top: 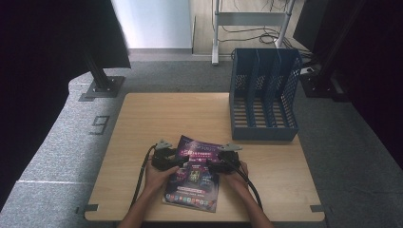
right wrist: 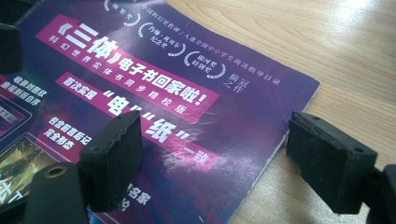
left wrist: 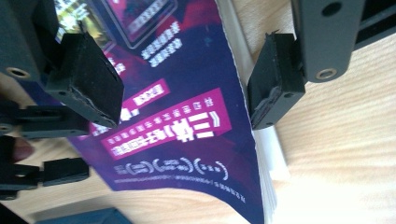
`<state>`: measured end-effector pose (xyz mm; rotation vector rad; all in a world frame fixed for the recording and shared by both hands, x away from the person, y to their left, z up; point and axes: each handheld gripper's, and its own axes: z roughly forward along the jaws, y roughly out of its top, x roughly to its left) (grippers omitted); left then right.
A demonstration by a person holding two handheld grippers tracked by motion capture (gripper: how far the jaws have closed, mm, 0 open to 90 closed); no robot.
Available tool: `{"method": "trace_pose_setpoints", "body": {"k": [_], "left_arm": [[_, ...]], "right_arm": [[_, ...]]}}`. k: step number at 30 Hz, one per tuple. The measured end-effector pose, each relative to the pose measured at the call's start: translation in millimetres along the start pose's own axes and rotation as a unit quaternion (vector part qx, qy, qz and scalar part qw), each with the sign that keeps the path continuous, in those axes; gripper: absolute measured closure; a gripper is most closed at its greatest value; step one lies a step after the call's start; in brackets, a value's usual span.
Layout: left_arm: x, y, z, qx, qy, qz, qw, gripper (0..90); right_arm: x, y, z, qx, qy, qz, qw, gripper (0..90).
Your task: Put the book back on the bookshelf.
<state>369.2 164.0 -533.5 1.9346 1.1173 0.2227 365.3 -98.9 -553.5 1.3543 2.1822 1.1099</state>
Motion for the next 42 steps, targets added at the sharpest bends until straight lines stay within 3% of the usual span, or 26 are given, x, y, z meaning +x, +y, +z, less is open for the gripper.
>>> {"method": "trace_pose_setpoints", "body": {"k": [8,14,20,25,30,34,42], "left_arm": [[-5.2,8.1,-13.5,-0.020,-0.052,0.008,0.9984,29.7],[-4.1,11.5,-14.9,-0.019,-0.062,0.012,0.9978,31.7],[3.9,10.6,-12.2,-0.009,-0.065,-0.012,0.9978,32.4],[3.4,10.2,-10.8,-0.007,-0.088,-0.026,0.9957,32.1],[3.2,9.5,-8.3,-0.002,-0.081,-0.024,0.9965,32.1],[3.1,9.8,-3.3,0.009,-0.057,-0.015,0.9982,33.0],[3.5,15.0,3.8,0.019,-0.053,-0.014,0.9983,34.7]], "right_arm": [[0.0,0.0,-0.2,0.001,0.000,0.000,1.0000,18.2],[0.0,0.0,-0.1,0.001,0.000,0.001,1.0000,18.2],[-0.1,0.0,-0.2,0.001,0.000,0.001,1.0000,18.3],[-0.1,-0.1,-0.3,0.001,0.000,0.001,1.0000,18.5],[0.3,-0.3,-0.4,0.000,-0.001,0.002,1.0000,18.7],[0.2,-0.2,-0.5,0.001,-0.001,0.002,1.0000,18.6],[0.3,-0.3,-0.4,0.000,-0.001,0.002,1.0000,18.7]]}}
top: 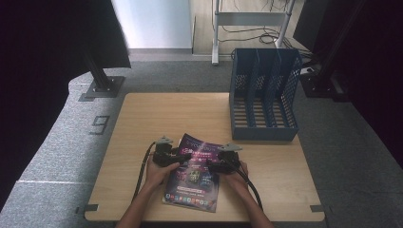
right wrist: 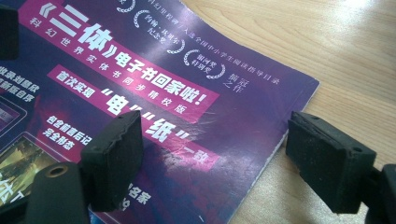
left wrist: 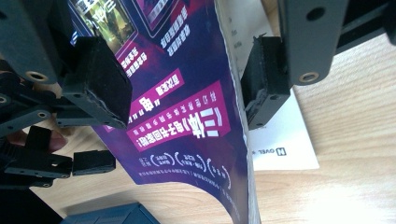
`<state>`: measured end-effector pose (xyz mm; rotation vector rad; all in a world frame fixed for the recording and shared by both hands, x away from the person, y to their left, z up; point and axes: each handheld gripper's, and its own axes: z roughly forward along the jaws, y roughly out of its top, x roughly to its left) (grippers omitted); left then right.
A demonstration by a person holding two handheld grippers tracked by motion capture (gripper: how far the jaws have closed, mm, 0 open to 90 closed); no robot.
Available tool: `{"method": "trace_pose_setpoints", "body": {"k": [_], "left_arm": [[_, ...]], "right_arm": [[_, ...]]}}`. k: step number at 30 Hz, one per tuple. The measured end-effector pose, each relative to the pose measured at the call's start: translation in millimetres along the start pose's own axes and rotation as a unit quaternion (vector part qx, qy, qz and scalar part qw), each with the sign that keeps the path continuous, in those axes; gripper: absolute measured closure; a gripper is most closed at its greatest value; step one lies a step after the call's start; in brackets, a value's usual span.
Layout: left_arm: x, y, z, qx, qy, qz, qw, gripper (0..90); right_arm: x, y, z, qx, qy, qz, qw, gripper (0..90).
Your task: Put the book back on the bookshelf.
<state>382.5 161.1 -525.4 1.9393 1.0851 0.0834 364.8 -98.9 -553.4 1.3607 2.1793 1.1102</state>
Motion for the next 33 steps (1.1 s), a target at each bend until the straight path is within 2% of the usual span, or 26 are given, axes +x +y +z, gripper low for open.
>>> {"method": "trace_pose_setpoints", "body": {"k": [6,11,15,24,29,33], "left_arm": [[1.9,2.8,2.9,0.003,-0.001,-0.002,1.0000,36.8],[2.1,3.6,6.8,0.005,0.010,0.002,0.9999,40.7],[-0.4,2.3,8.9,0.008,0.033,0.022,0.9992,45.0],[-4.0,0.5,7.4,-0.003,0.054,0.054,0.9971,60.4],[-4.0,0.6,7.1,-0.009,0.047,0.056,0.9973,64.5],[-1.0,0.9,9.4,-0.012,0.006,0.039,0.9991,57.7]], "right_arm": [[0.1,-0.1,0.0,0.000,0.000,0.000,1.0000,18.7],[0.1,-0.1,0.0,-0.001,-0.001,0.001,1.0000,18.8],[0.2,-0.2,-0.1,-0.001,-0.001,0.001,1.0000,19.0],[0.5,-0.4,-0.4,0.000,-0.002,0.002,1.0000,19.2],[0.5,-0.4,-0.5,0.000,-0.003,0.002,1.0000,19.2],[0.6,-0.4,-0.5,0.000,-0.003,0.002,1.0000,19.2]]}}
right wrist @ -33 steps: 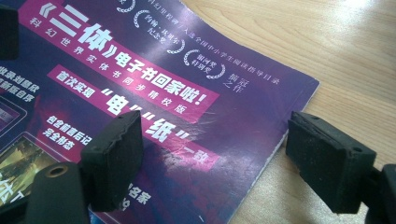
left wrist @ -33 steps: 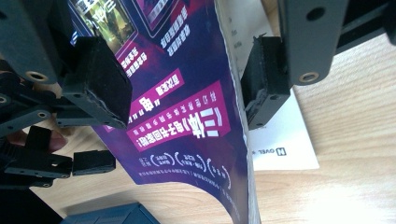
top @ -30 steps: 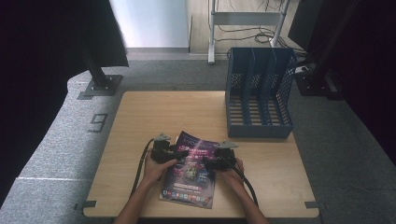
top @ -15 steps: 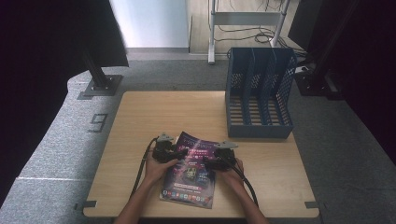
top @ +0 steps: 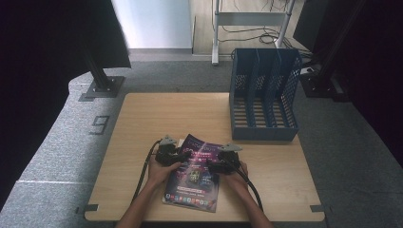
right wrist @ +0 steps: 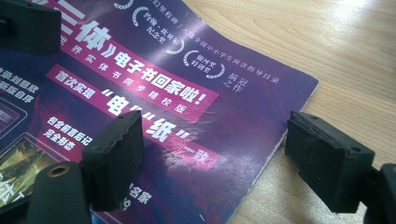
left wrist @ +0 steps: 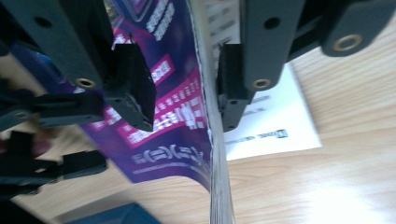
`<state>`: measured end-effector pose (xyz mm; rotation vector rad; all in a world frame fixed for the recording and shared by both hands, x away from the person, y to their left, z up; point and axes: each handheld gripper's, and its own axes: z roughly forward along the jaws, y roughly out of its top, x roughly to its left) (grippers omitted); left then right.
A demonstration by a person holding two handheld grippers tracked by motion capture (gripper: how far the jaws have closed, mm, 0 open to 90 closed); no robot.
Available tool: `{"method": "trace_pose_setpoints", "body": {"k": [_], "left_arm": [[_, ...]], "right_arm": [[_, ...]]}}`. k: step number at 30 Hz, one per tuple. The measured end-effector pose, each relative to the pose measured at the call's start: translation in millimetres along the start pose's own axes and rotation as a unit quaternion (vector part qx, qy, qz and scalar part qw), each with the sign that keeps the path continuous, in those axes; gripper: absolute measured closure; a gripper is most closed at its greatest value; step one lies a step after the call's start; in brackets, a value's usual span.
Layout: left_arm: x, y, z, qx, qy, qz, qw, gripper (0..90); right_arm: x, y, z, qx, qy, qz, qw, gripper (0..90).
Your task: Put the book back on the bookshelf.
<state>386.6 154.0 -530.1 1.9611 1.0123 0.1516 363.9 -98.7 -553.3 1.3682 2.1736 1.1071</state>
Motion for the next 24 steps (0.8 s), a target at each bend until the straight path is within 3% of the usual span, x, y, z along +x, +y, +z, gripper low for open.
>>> {"method": "trace_pose_setpoints", "body": {"k": [10,17,24], "left_arm": [[4.2,-0.4,7.1,0.015,0.005,-0.014,0.9998,51.4],[0.9,-1.1,3.6,0.000,0.033,0.012,0.9994,71.0],[-1.9,-2.6,0.0,-0.025,0.023,0.022,0.9992,82.9]], "right_arm": [[0.3,-0.1,-0.1,0.000,-0.001,0.001,1.0000,19.5],[0.4,-0.3,-0.4,0.000,-0.001,0.002,1.0000,19.8],[0.2,-0.5,-0.7,-0.001,-0.001,0.004,1.0000,20.6]]}}
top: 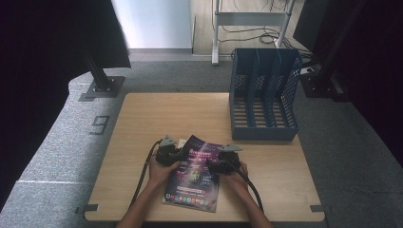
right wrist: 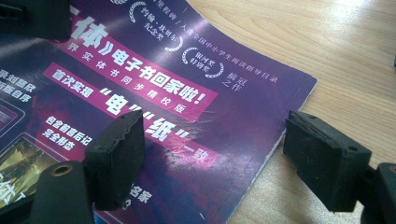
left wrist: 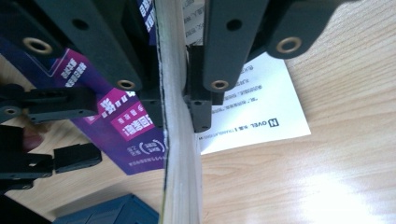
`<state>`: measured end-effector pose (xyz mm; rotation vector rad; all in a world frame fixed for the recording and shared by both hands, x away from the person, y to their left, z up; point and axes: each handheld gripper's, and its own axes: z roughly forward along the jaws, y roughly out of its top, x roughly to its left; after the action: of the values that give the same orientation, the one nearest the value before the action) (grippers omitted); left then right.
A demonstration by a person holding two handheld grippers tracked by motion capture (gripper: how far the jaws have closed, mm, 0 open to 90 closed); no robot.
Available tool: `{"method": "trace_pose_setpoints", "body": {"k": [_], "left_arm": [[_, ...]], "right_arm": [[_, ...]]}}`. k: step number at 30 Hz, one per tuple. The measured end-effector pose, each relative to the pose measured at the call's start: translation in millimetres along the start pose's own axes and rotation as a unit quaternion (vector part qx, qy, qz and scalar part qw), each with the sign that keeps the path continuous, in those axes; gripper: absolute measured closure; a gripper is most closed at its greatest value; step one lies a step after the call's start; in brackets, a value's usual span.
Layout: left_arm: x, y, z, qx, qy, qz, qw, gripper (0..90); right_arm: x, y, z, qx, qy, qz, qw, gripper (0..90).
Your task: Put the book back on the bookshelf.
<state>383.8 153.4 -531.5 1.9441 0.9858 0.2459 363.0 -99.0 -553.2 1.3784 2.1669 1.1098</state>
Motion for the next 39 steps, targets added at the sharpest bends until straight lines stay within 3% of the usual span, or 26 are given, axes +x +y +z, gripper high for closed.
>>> {"method": "trace_pose_setpoints", "body": {"k": [15,22,29,32,39], "left_arm": [[-2.7,1.1,-1.2,-0.003,-0.002,-0.010,0.9999,85.7],[-2.8,3.4,-6.8,-0.018,-0.028,-0.018,0.9993,85.9],[-15.7,10.8,-19.6,-0.046,-0.049,0.007,0.9977,85.9],[-21.1,14.4,-26.6,-0.057,-0.052,0.016,0.9969,85.9],[-24.7,18.0,-36.1,-0.078,-0.060,0.017,0.9950,85.9]], "right_arm": [[-0.7,-0.4,-0.6,-0.002,0.001,0.001,1.0000,21.9],[-2.0,-0.9,-1.5,-0.002,0.004,-0.003,1.0000,23.1],[-3.2,-2.7,-5.6,-0.011,0.007,-0.011,0.9998,24.0],[-6.7,-1.4,-10.3,-0.021,0.021,0.003,0.9995,23.7],[-14.8,4.1,-27.6,-0.060,0.045,0.019,0.9970,23.0]]}}
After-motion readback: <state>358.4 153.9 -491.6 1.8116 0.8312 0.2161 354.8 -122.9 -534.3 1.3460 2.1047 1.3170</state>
